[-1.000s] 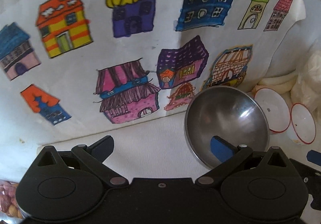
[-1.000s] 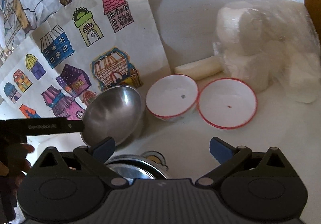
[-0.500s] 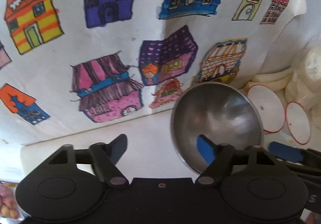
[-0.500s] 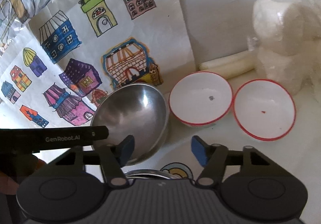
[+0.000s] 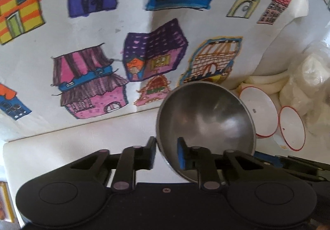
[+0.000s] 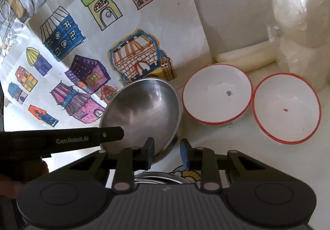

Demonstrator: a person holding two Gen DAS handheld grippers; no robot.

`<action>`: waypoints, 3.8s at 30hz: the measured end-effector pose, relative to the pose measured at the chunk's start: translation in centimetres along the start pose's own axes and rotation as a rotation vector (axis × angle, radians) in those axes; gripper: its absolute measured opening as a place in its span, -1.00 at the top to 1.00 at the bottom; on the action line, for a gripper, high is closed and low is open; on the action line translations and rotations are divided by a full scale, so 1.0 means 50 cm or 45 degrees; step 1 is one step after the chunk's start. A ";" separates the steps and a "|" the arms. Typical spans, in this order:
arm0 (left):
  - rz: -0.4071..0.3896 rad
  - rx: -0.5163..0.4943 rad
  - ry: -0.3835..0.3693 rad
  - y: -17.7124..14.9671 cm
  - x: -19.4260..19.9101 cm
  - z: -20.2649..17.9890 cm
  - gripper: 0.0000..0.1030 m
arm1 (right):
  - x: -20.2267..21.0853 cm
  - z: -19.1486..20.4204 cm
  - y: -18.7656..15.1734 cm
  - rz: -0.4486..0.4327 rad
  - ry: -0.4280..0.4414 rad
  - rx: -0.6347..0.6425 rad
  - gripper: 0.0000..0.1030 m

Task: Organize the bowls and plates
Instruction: 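Lift the deep steel bowl with both grippers and carry it beside the plate stack, then lower the deep steel bowl onto the cloth and open both grippers, then move both grippers to a red-rimmed white bowl and close on its rim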

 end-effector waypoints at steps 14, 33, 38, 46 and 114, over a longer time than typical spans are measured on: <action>-0.106 0.012 0.012 -0.004 0.070 -0.007 0.76 | 0.042 0.005 0.006 -0.030 0.069 0.035 0.46; -0.138 0.005 -0.136 -0.083 0.148 -0.279 0.75 | 0.276 -0.185 0.013 -0.061 0.034 0.096 0.46; -0.084 -0.014 -0.193 -0.131 0.145 -0.366 0.74 | 0.335 -0.267 -0.003 -0.028 -0.017 0.082 0.46; 0.010 -0.037 -0.221 -0.198 0.134 -0.440 0.73 | 0.386 -0.352 -0.045 0.051 -0.052 0.058 0.46; -0.073 0.208 0.179 -0.173 0.218 -0.336 -0.98 | 0.396 -0.373 -0.028 0.083 0.113 0.160 -1.00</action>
Point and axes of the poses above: each gripper's, at about its wrist camera, not at the fingertips, and x roughly against the way its jaws point, z to its left, y to its top, the point moved 7 cm from there along -x, roughly the way its jaws point, and after that the axes turned 12 degrees about -z, right-handed, at the moved point
